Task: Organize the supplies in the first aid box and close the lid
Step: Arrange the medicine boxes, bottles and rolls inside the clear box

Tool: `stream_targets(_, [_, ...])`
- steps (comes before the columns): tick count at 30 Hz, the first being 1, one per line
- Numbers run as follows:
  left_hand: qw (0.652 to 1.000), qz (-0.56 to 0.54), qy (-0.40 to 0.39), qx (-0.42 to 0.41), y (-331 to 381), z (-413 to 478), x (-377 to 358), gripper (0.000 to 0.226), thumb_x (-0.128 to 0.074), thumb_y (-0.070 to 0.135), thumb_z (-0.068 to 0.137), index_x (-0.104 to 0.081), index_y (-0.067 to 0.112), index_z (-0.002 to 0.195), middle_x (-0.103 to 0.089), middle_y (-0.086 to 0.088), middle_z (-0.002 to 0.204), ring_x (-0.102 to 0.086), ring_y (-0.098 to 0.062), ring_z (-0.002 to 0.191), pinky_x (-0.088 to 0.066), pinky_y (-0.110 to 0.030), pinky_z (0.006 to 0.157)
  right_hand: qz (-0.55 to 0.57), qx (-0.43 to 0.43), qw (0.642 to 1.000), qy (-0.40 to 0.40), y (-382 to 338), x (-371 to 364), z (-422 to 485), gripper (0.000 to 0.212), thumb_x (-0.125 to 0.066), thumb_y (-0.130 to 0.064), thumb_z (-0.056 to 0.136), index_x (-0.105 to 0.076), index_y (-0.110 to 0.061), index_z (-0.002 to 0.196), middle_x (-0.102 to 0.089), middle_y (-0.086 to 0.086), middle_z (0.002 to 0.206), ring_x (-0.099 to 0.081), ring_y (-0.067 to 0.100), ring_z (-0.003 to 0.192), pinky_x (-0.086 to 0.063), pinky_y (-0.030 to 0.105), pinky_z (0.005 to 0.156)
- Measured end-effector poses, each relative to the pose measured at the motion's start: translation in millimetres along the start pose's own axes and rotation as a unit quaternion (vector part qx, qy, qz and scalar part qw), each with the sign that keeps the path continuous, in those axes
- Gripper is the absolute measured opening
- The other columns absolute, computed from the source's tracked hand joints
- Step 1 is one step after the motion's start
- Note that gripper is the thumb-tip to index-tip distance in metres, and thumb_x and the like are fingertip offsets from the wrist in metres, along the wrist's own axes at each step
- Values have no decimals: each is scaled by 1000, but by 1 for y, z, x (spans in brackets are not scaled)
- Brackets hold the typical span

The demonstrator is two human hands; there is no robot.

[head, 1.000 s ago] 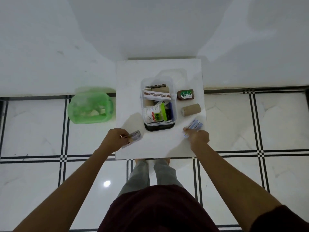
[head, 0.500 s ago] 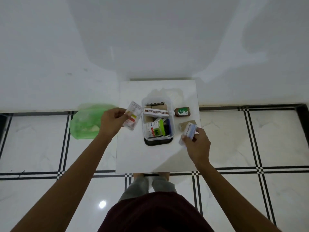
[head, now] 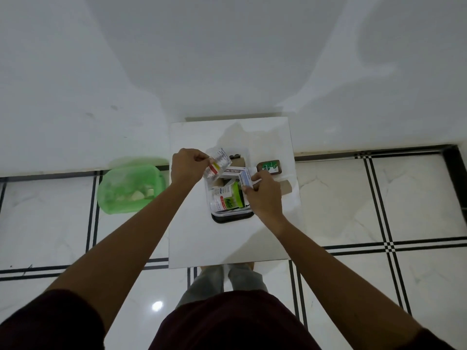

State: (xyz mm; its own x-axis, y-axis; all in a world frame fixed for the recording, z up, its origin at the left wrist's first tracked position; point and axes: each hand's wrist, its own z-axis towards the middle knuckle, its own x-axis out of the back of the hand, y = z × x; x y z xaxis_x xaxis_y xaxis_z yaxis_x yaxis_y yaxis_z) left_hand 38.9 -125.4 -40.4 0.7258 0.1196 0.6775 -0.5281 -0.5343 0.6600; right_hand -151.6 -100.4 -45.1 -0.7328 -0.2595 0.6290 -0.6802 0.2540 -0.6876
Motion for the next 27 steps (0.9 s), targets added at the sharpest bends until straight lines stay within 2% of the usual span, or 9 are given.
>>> stream_targets(2, [1000,3,12,-11,-1,-1,-5,17,-76,22,77,-77,11,90,-74,-8,88,-62,-12,74,-40,-15,59,-66,15,998,15,3,-3,1,22,-69,-25,84,-49,-17,86,-61,-3,80,-62,15,72,-45,18,51])
stream_targets(4, [998,34,13,-49,1,2,-9,17,-76,23,77,-77,11,89,-68,-9,91,-59,-16,80,-39,-23,68,-96,44,994,22,6,-7,2,21,-69,-24,84,-50,-17,80,-61,1,81,-60,17,78,-46,21,55])
stream_targets(8, [996,65,9,-55,-1,9,-17,18,-78,28,75,-76,14,86,-55,-9,94,-53,-22,94,-40,-30,71,-145,96,984,35,17,-8,1,16,-69,-22,84,-64,-10,93,-61,10,102,-54,22,100,-46,24,67])
stream_targets(11, [994,97,6,-45,-5,11,-21,14,-77,29,74,-75,17,81,-51,-6,99,-49,-23,102,-45,-40,78,-194,116,974,17,27,-5,1,20,-65,-25,87,-69,-9,100,-59,12,101,-54,24,97,-51,29,66])
stream_targets(16, [984,137,24,-108,-6,5,-22,18,-73,41,75,-75,25,81,-51,-1,111,-43,-22,109,-36,-44,86,-196,122,973,15,23,-3,3,22,-68,-28,85,-72,-10,95,-56,10,101,-51,23,96,-56,32,68])
stream_targets(19, [963,199,-29,-181,-6,1,-25,24,-77,47,68,-76,29,83,-43,4,138,-33,-25,127,-25,-58,101,-195,120,973,23,19,-2,4,22,-70,-29,83,-74,-13,97,-55,11,118,-48,27,111,-54,40,82])
stream_targets(21, [957,221,-65,-175,-8,2,-26,24,-77,47,68,-76,30,85,-32,7,150,-23,-25,137,-13,-67,106,-222,108,969,2,20,-3,3,24,-70,-30,84,-74,-15,101,-50,11,132,-42,30,123,-48,45,93])
stream_targets(24, [967,197,-74,-146,-11,6,-25,21,-78,42,69,-76,28,85,-28,8,153,-16,-24,140,-9,-70,107,-253,99,962,-21,25,-5,2,24,-67,-32,85,-73,-17,102,-46,9,139,-39,31,127,-44,47,97])
stream_targets(27, [968,169,-72,-169,-10,11,-20,17,-74,38,76,-76,27,89,-36,8,149,-21,-20,140,-7,-69,108,-219,110,970,0,22,-2,4,20,-69,-29,84,-74,-17,100,-51,9,136,-43,31,125,-42,48,97])
